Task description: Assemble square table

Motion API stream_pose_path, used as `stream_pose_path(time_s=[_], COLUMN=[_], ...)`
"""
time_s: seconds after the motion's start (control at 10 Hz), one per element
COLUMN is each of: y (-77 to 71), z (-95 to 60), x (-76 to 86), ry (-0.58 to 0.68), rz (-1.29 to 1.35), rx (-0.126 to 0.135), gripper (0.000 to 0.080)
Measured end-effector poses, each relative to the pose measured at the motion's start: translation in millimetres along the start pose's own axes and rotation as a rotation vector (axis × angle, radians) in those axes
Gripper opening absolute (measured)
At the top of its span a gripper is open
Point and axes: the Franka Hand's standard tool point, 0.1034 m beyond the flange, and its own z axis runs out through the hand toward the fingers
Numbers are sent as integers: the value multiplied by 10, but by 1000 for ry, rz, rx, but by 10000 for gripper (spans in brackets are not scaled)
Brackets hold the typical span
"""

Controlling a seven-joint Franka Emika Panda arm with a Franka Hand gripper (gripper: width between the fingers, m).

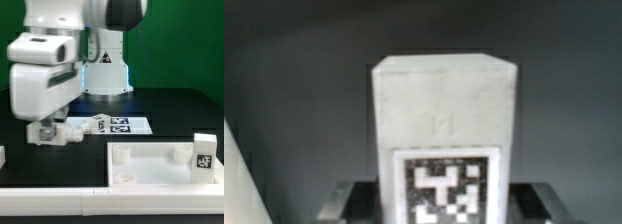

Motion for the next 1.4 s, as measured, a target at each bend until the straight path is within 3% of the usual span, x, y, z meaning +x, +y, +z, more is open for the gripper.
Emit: stream_pose_path(time_s=[0.1,0.2,0.4,0.6,0.9,1.2,1.3,1.4], y=[-122,-248,-208,-254,-810,-806,-869,-1104], z=[-55,-64,-27,-4,27,48,76,153], x=[187,271,142,164,792,712,756,930], ry=[16,26,10,0,20,-1,-9,-11], rz=[-41,-92,-196,-256,-331,-525,-529,-564], rx=[-22,-34,-23,-16,-14,-11,-6,21], gripper=[284,284,284,284,284,284,284,284])
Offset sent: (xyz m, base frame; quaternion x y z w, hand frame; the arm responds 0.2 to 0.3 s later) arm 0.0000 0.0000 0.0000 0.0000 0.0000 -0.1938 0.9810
